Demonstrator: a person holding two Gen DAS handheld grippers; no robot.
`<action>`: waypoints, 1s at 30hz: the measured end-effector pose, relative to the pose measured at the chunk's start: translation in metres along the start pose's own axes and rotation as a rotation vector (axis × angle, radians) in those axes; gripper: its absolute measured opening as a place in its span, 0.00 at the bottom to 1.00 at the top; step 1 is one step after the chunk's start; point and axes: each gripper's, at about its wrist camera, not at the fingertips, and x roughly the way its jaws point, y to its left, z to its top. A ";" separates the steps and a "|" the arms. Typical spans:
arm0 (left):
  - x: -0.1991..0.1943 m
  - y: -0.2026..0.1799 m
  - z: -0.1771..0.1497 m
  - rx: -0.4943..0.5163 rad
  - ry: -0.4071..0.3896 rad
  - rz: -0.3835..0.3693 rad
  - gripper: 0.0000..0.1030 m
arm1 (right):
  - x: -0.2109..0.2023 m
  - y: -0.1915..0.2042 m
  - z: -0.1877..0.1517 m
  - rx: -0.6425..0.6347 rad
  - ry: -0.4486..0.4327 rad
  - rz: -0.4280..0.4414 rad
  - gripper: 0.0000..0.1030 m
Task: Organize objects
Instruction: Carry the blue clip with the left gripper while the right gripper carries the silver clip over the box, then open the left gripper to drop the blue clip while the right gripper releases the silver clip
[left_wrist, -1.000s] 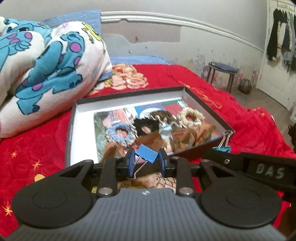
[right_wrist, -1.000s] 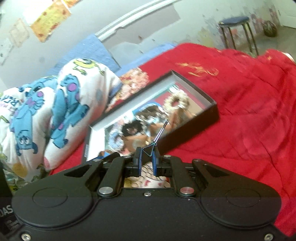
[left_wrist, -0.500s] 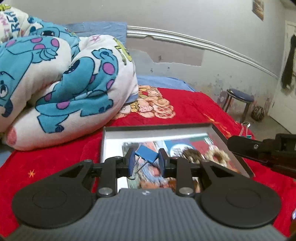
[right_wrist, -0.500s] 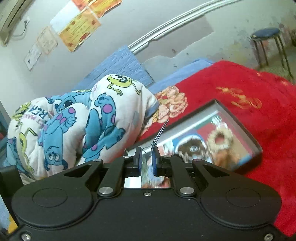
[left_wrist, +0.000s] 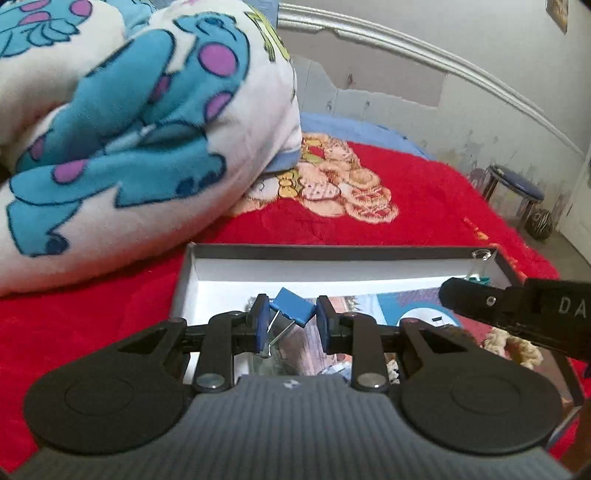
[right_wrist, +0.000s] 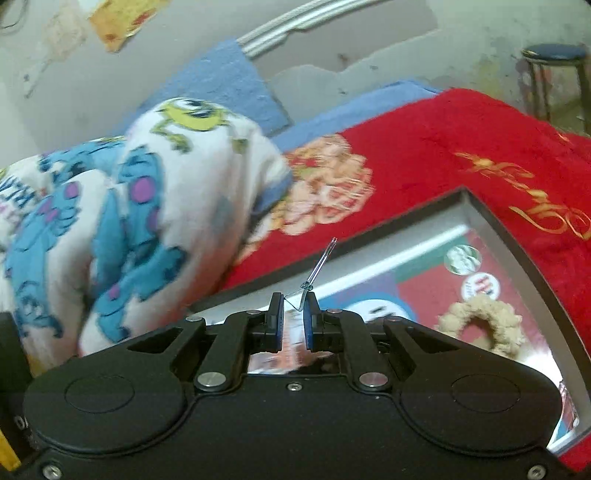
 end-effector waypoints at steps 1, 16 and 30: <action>0.002 -0.003 0.000 0.008 0.005 -0.012 0.30 | 0.002 -0.007 -0.001 0.020 -0.010 -0.014 0.11; 0.001 -0.032 -0.004 0.068 0.035 -0.081 0.31 | 0.007 -0.028 -0.010 0.111 0.027 -0.093 0.11; 0.005 -0.026 -0.005 0.025 0.035 -0.074 0.64 | 0.012 -0.031 -0.013 0.146 0.073 -0.098 0.14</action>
